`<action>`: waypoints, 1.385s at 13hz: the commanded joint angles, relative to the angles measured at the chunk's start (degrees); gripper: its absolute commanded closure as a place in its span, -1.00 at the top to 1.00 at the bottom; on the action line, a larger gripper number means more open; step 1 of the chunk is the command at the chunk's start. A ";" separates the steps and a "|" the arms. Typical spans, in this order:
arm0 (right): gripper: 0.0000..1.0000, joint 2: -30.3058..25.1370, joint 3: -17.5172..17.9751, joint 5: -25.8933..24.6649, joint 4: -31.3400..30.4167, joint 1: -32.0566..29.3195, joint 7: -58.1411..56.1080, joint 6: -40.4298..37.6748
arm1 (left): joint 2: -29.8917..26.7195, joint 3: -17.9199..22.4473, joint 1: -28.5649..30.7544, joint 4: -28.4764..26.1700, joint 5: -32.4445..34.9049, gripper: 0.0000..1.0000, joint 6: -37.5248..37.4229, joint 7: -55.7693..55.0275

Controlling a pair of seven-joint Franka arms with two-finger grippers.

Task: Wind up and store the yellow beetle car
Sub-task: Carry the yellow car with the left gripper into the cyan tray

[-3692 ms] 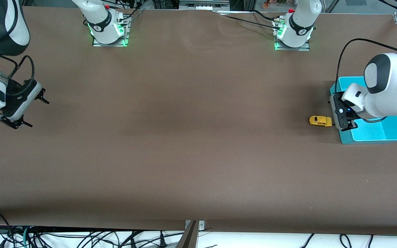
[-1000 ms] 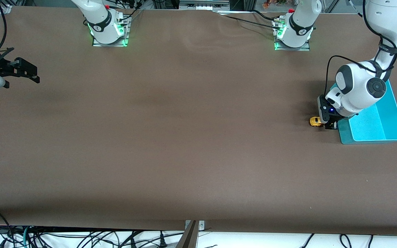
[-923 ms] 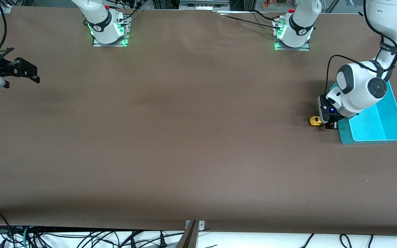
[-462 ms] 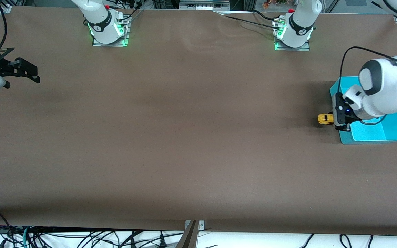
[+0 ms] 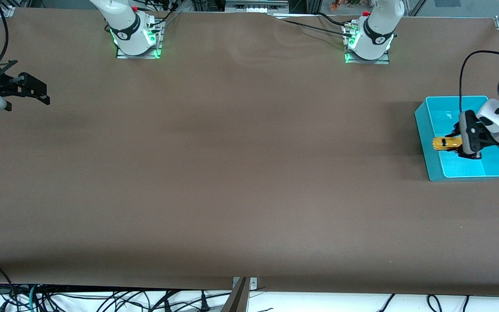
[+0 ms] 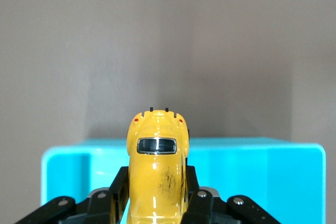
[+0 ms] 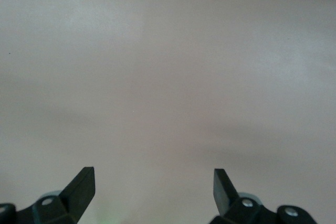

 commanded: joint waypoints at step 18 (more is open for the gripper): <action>1.00 -0.15 -0.65 -0.01 0.28 0.71 0.12 -0.75 | 10.09 -0.54 8.92 -4.85 3.95 0.69 20.15 8.48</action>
